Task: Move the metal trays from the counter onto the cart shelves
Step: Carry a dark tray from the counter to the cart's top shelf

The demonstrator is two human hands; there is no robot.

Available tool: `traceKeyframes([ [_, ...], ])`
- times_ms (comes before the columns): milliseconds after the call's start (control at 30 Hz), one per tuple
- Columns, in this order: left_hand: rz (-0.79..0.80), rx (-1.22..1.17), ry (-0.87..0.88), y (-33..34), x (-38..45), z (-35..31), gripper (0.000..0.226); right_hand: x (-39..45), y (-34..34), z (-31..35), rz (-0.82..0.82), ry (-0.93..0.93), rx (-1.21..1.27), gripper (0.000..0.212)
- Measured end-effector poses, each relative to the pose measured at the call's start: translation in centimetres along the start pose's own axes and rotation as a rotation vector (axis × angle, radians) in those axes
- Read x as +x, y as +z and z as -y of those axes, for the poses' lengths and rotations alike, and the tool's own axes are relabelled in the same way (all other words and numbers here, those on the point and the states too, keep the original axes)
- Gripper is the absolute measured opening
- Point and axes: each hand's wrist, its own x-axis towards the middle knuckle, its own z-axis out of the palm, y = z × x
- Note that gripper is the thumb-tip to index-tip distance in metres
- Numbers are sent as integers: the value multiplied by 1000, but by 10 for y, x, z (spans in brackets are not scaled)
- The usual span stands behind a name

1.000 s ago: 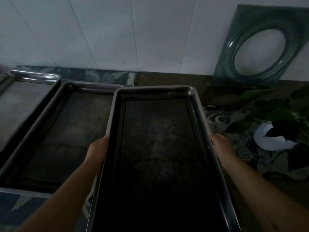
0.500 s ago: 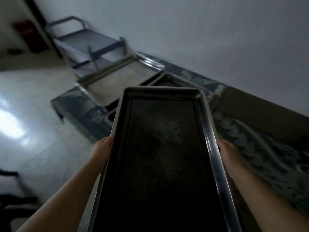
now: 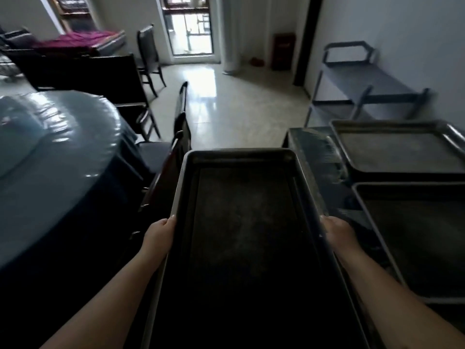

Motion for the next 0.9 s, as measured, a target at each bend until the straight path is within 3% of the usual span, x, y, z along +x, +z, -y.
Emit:
traceKeyframes([
  [133, -56, -38, -41, -21, 10, 15, 53, 10, 23, 26, 34, -27, 2, 36],
  [567, -77, -22, 34, 65, 124, -70, 42, 144, -16, 44, -57, -28, 82, 37],
  [900, -109, 2, 40, 98, 238, -125, 53, 268, -14, 97, -38, -25, 47, 37],
])
